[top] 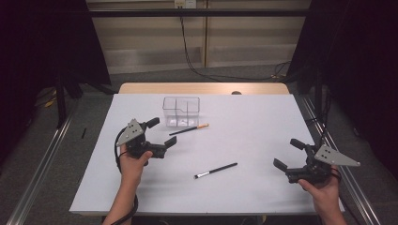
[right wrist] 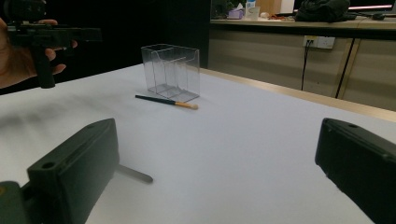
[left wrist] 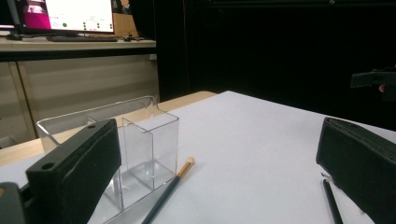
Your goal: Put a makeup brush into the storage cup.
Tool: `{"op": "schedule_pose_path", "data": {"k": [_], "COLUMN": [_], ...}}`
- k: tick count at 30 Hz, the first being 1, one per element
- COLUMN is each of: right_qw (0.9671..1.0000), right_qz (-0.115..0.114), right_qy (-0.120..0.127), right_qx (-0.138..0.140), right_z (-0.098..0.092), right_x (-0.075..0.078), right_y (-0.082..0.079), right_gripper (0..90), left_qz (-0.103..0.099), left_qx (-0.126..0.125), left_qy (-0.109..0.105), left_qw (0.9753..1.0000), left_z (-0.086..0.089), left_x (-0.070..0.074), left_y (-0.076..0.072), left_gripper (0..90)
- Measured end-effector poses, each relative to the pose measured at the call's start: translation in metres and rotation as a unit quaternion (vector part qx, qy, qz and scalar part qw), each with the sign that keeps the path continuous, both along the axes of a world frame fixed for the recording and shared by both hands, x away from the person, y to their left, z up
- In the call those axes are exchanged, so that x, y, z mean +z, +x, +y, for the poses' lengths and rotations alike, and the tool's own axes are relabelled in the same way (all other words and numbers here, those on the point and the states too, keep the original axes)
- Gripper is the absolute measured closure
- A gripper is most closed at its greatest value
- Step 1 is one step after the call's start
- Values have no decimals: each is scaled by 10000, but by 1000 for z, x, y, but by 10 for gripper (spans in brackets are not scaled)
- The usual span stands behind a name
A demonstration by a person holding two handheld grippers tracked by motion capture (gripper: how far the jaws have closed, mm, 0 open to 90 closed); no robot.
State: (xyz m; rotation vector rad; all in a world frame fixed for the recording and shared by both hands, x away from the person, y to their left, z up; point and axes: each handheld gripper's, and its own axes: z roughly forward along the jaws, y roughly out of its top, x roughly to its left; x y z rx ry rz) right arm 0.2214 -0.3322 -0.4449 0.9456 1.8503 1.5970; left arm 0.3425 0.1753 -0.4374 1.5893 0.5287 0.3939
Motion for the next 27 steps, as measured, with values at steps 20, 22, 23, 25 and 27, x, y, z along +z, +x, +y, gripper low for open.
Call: {"op": "schedule_pose_path", "data": {"k": [20, 22, 23, 25, 27], "right_qw": [10000, 10000, 10000, 10000, 10000], "right_qz": [9, 24, 24, 30, 34], "right_qy": [-11, -42, -42, -37, -53], "right_qx": [-25, -16, -16, 0, -4], "right_z": [-3, -3, -3, -3, -3], "right_x": [-1, -1, -1, -1, -1], "right_y": [-2, -3, -3, -3, -3], "right_gripper": [0, 0, 0, 0, 0], "left_qz": [-62, -55, -43, -33, -28], "left_qx": [-84, -78, -99, -102, -105], "left_qy": [-2, 1, -3, -21, -18], "left_qw": [9999, 10000, 9999, 9999, 9999], "left_z": [-25, -27, -28, -30, -32], "left_x": [4, 4, 4, 3, 3], "left_y": [21, 23, 24, 25, 26], "left_gripper": [0, 0, 0, 0, 0]}}
